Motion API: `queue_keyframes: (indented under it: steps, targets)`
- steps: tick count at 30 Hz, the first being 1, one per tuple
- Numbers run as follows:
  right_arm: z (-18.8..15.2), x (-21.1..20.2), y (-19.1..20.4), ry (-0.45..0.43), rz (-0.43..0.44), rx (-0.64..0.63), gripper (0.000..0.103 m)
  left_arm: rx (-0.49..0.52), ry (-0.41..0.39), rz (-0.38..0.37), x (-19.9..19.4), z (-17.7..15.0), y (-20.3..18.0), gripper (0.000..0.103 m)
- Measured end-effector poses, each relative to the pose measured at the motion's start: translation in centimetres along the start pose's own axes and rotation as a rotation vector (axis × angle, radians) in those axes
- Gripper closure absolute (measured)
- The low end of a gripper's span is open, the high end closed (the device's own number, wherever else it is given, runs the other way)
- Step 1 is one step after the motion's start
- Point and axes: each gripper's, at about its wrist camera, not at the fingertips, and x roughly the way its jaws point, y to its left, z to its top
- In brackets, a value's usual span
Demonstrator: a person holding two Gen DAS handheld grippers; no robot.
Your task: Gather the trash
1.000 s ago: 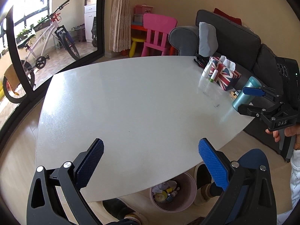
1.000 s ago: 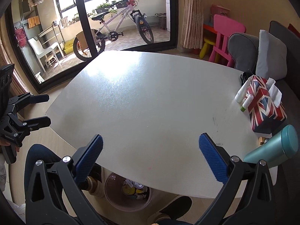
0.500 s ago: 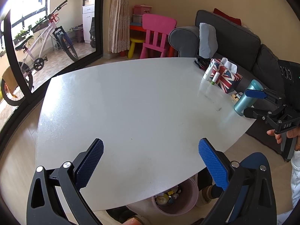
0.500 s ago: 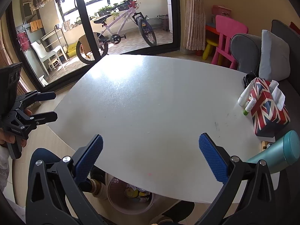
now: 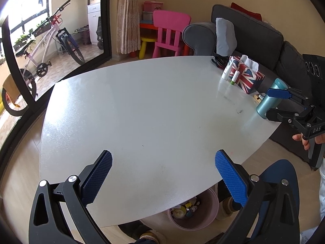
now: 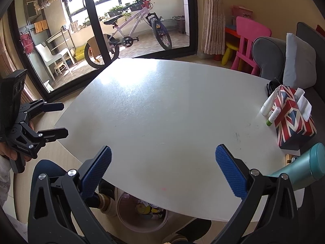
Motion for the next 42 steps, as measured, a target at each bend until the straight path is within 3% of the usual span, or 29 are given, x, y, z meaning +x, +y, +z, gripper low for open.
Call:
queue_keyframes:
  steps: [42]
  targets:
    - [0.08, 0.44, 0.48, 0.005, 0.002, -0.005, 0.003, -0.007, -0.019, -0.005, -0.11, 0.13, -0.27, 0.006]
